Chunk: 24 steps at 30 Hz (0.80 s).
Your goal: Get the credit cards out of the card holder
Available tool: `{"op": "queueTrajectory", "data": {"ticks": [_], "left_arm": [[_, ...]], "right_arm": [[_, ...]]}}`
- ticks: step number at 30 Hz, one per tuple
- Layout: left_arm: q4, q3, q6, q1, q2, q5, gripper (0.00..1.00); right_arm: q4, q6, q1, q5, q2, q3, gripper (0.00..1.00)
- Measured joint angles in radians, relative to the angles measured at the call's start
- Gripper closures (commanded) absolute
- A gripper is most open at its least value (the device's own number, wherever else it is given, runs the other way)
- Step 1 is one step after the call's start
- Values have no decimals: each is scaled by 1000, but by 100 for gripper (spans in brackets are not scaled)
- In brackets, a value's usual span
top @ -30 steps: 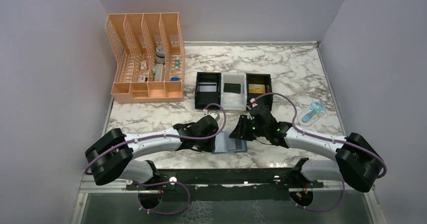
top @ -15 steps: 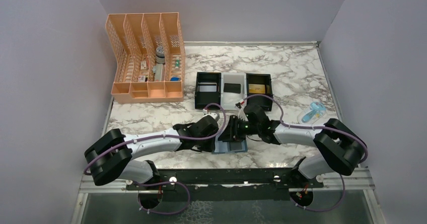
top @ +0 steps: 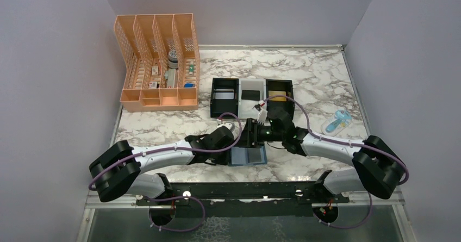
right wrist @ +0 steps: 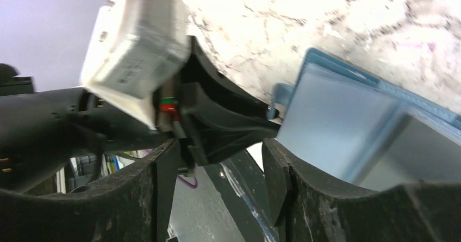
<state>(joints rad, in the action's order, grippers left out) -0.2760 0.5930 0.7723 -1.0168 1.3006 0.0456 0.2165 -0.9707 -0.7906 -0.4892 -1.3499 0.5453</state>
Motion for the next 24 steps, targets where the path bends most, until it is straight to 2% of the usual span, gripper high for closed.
{"op": "queueTrajectory", "data": {"ticks": [6,9,16,24], "left_arm": [[0,0,0,0,0,1,77],[0,0,0,0,-2,1,77],[5,-9,0,0,-26,5,77],[7,-13,-2,0,-19,5,79]], "right_arm": [[-42,18,0,13,26,40,41],[-135,37,0,91,57,47,41],[-412,90,14,386,115,92,42],[-544,124,20,473,86,92,45]]}}
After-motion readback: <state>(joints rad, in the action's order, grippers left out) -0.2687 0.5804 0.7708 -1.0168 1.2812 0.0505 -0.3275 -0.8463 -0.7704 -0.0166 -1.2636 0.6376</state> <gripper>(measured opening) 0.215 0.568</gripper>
